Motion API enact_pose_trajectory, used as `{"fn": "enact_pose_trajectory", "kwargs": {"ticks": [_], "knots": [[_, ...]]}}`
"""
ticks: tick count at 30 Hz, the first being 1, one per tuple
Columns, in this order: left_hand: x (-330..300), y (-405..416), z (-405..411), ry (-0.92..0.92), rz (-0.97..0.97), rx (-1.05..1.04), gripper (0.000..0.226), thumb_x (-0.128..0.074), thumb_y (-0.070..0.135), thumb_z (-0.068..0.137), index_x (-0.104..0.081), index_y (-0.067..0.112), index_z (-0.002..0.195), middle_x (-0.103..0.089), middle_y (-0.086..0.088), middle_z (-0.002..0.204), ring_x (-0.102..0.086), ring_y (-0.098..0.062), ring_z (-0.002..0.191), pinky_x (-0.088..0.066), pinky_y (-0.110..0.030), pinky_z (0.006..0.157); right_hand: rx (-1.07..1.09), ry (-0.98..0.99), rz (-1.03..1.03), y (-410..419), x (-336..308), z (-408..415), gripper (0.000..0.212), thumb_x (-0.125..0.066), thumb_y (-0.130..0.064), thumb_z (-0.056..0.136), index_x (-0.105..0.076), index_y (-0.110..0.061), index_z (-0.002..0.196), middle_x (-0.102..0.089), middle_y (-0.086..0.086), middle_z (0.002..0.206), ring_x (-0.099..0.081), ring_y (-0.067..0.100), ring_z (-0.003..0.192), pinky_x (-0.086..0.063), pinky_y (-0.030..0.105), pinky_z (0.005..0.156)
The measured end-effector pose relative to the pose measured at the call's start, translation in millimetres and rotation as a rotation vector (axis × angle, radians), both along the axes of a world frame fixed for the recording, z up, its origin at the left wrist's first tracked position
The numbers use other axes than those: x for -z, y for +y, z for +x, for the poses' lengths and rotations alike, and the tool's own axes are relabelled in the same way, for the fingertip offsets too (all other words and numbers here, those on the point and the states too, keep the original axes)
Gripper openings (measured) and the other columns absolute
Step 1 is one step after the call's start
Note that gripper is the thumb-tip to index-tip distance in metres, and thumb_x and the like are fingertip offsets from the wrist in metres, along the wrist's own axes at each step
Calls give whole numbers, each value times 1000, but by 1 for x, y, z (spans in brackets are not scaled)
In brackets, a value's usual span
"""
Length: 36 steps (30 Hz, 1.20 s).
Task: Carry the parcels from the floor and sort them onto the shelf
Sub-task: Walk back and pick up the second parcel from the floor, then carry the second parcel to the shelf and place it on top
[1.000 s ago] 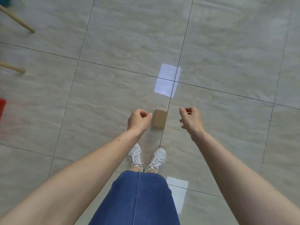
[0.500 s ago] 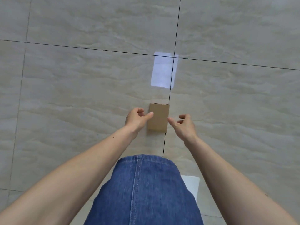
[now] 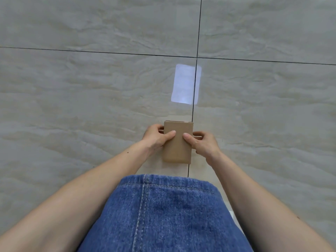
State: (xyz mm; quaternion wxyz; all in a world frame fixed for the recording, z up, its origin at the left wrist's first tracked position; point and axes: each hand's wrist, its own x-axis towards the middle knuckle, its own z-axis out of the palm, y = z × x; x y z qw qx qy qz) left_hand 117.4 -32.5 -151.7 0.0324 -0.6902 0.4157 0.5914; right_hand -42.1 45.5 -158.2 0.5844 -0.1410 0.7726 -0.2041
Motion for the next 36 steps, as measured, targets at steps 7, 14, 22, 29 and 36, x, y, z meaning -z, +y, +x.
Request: {"fn": "enact_pose_trajectory", "kwargs": {"ticks": [7, 14, 22, 29, 36], "knots": [[-34, 1, -6, 25, -53, 1, 51, -82, 24, 78, -66, 8, 123, -71, -11, 114, -68, -26, 104, -56, -46, 95, -2, -31, -64, 2, -36, -4, 46, -75, -31, 87, -66, -6, 125, -73, 10, 112, -67, 16, 92, -44, 21, 65], [-157, 7, -12, 30, -114, 10, 58, -86, 24, 74, -64, 10, 126, -69, -4, 117, -66, -20, 103, -55, -39, 97, -24, 1, -139, 13, -154, -7, 36, -70, -18, 92, -66, -5, 125, -72, 9, 112, -66, 11, 89, -47, 12, 62], [-362, 14, -22, 91, -124, -77, 59, -84, 50, 67, -62, 15, 109, -69, 2, 103, -65, -16, 98, -51, -28, 77, 32, 63, -235, 21, -352, -7, 42, -78, -12, 82, -67, -8, 123, -72, 5, 121, -65, 15, 113, -52, 40, 104], [-524, 6, -26, 103, -142, -143, 51, -76, 55, 69, -58, 16, 95, -66, -4, 103, -67, -23, 100, -58, -48, 89, 77, 22, -289, 29, -517, -9, 42, -80, -23, 65, -61, -37, 99, -72, 1, 122, -66, 19, 120, -50, 47, 106], [-639, 14, -21, 205, -200, -111, 64, -82, 38, 55, -62, 15, 111, -70, -4, 108, -69, -23, 103, -55, -48, 95, 34, -6, -334, 36, -636, -9, 79, -90, -16, 59, -50, -22, 127, -67, 5, 134, -67, 21, 117, -55, 46, 100]]}}
